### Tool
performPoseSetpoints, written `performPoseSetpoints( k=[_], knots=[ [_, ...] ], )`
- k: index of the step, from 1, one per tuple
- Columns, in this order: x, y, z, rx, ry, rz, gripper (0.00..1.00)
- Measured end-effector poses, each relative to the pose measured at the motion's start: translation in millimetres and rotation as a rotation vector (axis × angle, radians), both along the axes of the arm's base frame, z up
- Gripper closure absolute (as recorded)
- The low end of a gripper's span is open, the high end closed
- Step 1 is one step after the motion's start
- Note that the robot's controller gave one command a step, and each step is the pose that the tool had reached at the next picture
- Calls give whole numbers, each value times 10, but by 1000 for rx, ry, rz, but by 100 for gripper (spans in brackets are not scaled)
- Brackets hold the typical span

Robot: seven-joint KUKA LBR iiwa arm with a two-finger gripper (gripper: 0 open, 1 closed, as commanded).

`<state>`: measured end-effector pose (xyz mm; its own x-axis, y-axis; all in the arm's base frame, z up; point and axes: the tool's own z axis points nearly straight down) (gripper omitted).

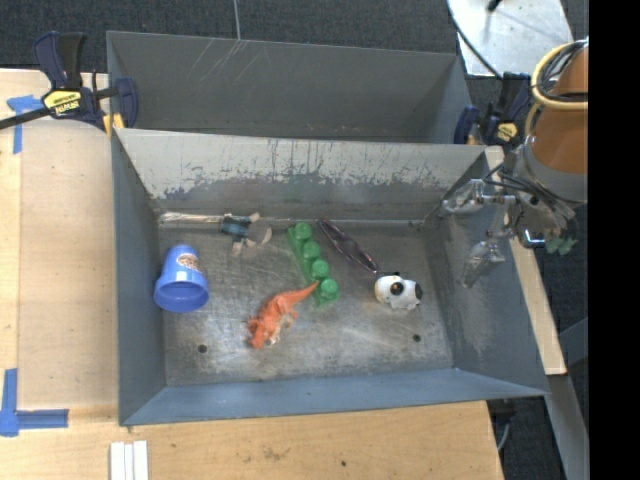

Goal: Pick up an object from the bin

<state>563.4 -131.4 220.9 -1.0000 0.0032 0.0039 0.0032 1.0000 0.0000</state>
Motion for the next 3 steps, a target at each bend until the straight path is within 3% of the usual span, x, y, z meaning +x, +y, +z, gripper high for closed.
performPoseSetpoints(
  k=[1, 2, 3],
  knots=[
    [8, 8, 42, -1, -6, 2, 0],
    [158, 149, -478, -1, -11, -120, 0],
    [269, 400, -626, -1, -6, -72, 0]
  ],
)
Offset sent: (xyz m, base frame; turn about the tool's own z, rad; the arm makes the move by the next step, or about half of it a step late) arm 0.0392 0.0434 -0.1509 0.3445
